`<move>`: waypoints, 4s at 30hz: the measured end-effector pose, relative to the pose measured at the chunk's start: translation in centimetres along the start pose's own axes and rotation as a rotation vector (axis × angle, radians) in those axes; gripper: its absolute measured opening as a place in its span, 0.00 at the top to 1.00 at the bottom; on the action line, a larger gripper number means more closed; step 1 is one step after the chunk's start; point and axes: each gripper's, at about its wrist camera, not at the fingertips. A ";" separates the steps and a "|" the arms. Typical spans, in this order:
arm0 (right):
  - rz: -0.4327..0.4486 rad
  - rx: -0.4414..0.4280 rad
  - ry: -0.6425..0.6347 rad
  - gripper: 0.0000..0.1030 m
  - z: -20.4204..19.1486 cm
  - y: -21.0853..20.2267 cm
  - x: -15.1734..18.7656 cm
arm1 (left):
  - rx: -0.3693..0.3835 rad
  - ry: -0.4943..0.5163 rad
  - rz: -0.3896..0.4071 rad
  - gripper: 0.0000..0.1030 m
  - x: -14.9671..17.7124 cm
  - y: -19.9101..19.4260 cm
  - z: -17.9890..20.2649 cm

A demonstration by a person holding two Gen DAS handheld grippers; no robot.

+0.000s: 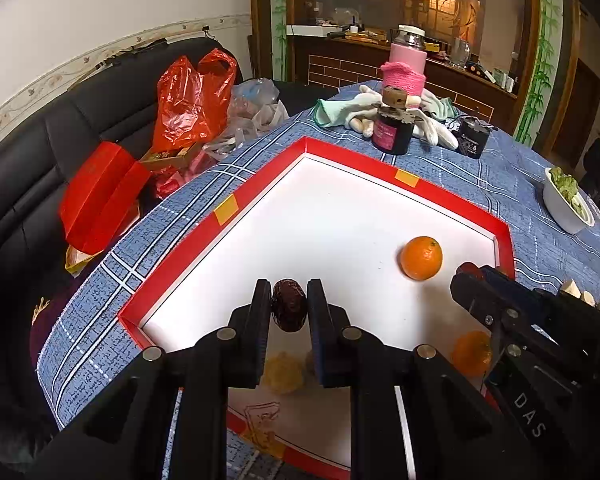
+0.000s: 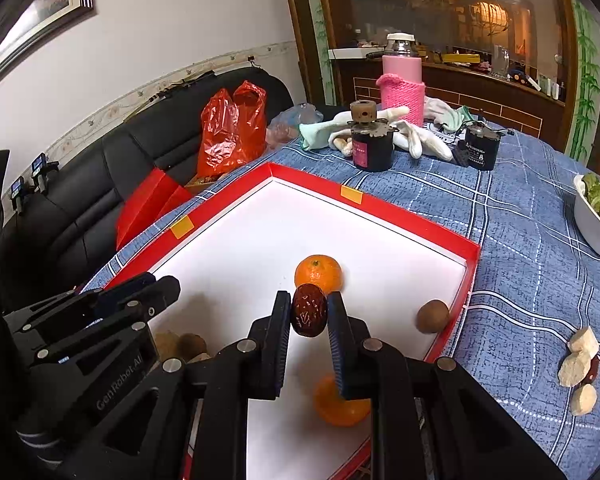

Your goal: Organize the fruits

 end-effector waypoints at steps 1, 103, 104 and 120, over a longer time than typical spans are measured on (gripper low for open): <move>-0.001 -0.001 0.001 0.82 0.0 0.0 0.0 | 0.000 -0.002 -0.002 0.84 0.0 0.0 -0.1; 0.072 0.179 0.323 0.71 24.8 -11.3 9.4 | 0.375 0.453 -0.065 0.73 5.4 2.3 28.5; 0.073 0.180 0.322 0.71 24.8 -11.4 9.5 | 0.374 0.455 -0.058 0.73 5.5 2.1 28.5; 0.084 0.229 0.293 0.71 22.4 -12.3 9.2 | 0.358 0.344 -0.013 0.73 7.3 -4.3 21.7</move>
Point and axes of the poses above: each gripper's, at about its wrist camera, not at the fingertips, and y roughly the way its jaws point, z to its right, x to its underside, and after that the axes turned 5 degrees about x, right-handed
